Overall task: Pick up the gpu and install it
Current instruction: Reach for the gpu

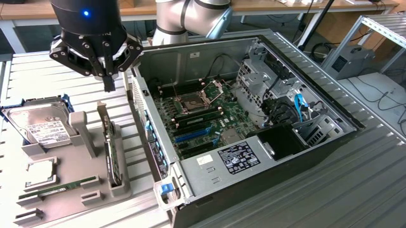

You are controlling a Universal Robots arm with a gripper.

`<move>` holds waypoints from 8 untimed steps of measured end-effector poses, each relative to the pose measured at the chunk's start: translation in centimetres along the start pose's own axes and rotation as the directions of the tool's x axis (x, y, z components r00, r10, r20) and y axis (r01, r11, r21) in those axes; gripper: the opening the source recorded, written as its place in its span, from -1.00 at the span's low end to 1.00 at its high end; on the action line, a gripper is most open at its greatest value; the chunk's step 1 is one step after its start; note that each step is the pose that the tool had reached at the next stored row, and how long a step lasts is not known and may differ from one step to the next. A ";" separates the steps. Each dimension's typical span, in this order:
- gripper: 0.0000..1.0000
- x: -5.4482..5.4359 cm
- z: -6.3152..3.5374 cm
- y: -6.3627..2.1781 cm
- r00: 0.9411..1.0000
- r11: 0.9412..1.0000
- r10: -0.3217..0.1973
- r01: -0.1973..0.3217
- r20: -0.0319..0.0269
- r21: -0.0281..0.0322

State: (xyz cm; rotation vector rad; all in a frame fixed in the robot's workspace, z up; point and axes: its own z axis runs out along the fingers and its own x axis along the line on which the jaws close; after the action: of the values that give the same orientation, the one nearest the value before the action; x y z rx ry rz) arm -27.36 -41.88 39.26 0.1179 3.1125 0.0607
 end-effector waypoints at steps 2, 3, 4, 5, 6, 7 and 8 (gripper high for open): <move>-0.79 0.0 0.00 -0.10 1.000 1.000 0.000 0.000 0.000 0.000; -0.79 0.0 -0.01 -0.13 1.000 1.000 0.000 0.000 0.000 0.000; -0.79 0.0 0.00 -0.18 1.000 1.000 0.000 0.000 0.000 0.000; -0.79 0.0 -0.01 -0.22 1.000 1.000 0.000 0.000 0.000 0.000; -0.79 0.0 -0.01 -0.26 1.000 1.000 0.000 0.000 0.000 0.001; -0.79 0.0 -0.01 -0.30 1.000 1.000 0.000 0.000 0.000 0.001; -0.79 0.0 -0.01 -0.34 1.000 1.000 0.000 0.000 0.000 0.001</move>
State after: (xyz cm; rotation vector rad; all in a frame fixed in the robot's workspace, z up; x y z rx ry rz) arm -27.36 -42.22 39.26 0.1178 3.1125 0.0596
